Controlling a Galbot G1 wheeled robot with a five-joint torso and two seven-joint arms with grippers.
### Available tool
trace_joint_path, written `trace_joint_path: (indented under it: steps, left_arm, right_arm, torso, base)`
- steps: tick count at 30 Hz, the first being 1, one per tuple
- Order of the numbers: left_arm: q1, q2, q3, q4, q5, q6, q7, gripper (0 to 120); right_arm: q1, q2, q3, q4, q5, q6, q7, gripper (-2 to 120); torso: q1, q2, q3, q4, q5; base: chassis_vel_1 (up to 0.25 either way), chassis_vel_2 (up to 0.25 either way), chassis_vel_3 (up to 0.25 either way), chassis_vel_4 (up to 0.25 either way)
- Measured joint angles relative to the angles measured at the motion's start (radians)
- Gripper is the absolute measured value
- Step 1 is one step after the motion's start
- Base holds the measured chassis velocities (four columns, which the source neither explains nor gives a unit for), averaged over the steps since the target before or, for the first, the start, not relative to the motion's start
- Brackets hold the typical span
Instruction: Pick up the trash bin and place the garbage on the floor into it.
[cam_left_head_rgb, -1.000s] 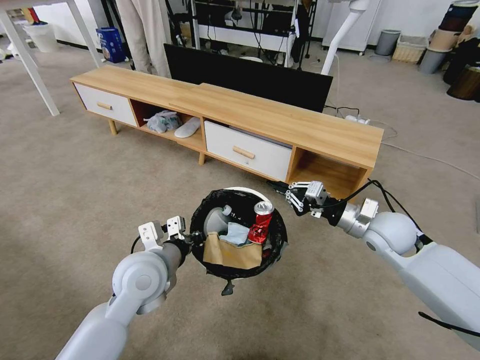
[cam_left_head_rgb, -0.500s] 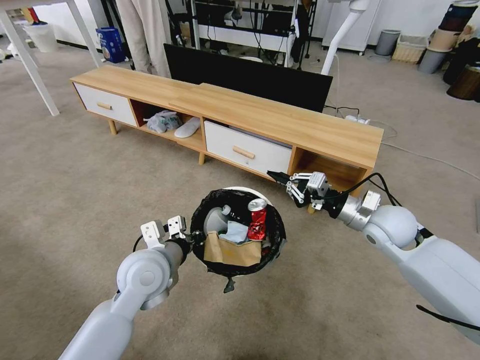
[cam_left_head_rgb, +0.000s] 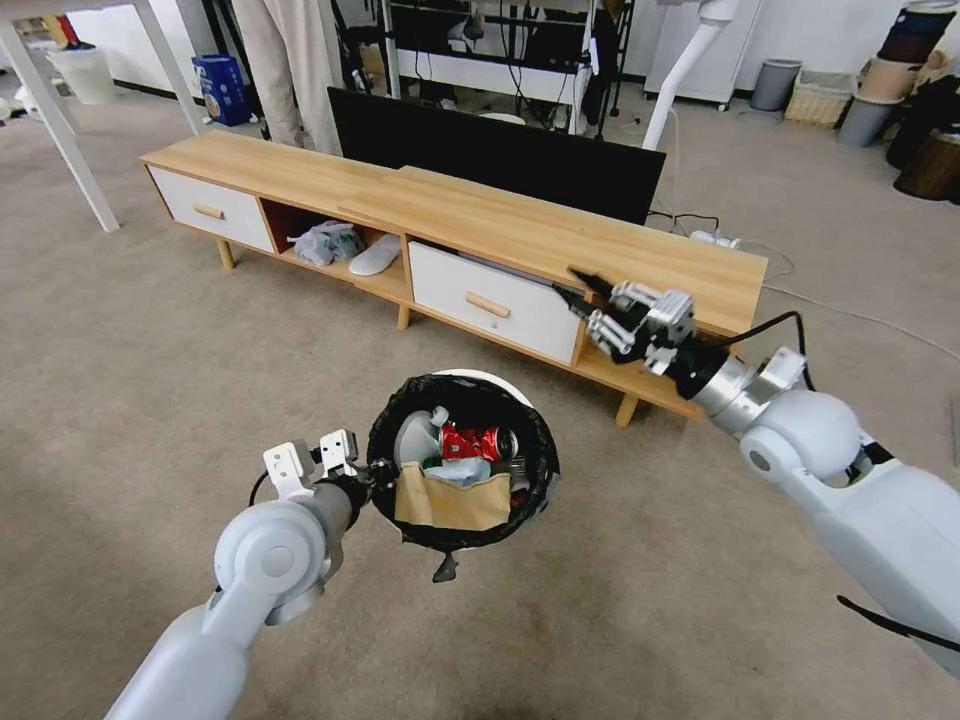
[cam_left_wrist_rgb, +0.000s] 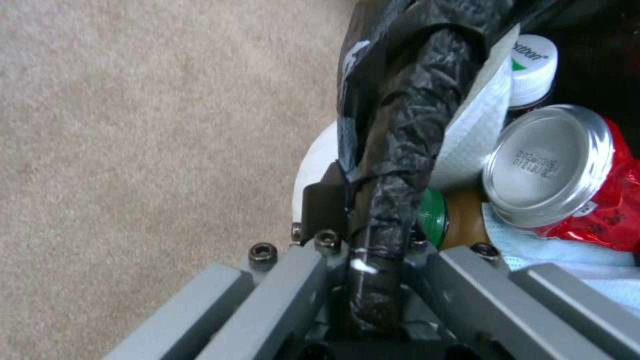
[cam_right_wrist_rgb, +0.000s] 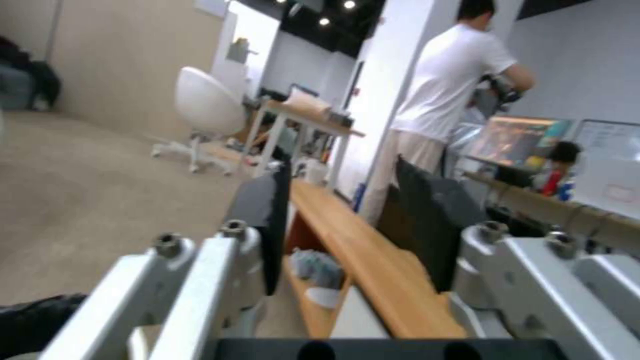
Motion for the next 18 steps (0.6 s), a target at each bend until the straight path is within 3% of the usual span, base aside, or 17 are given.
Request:
trace_joint_path:
  steps: [5, 14, 18]
  left_arm:
    - [0.006, 0.009, -0.016, -0.021, -0.001, 0.000, 0.000, 0]
    - [0.007, 0.021, -0.048, -0.036, -0.001, 0.001, -0.002, 0]
    - [0.007, 0.024, -0.064, -0.044, -0.003, 0.001, -0.002, 0]
  right_arm:
    - [-0.022, -0.022, 0.060, 0.015, 0.021, -0.001, 0.007, 59]
    - [-0.066, -0.042, 0.180, 0.011, 0.049, -0.002, 0.039, 96]
    - [-0.073, -0.030, 0.216, 0.004, 0.049, -0.023, 0.089, 99]
  torso:
    - [0.000, 0.000, 0.000, 0.0000, 0.0000]
    - [0.000, 0.000, 0.000, 0.0000, 0.0000]
    - [0.000, 0.000, 0.000, 0.0000, 0.0000]
  base:
    - [0.000, 0.000, 0.000, 0.000]
    - [0.000, 0.000, 0.000, 0.000]
    - [0.000, 0.000, 0.000, 0.000]
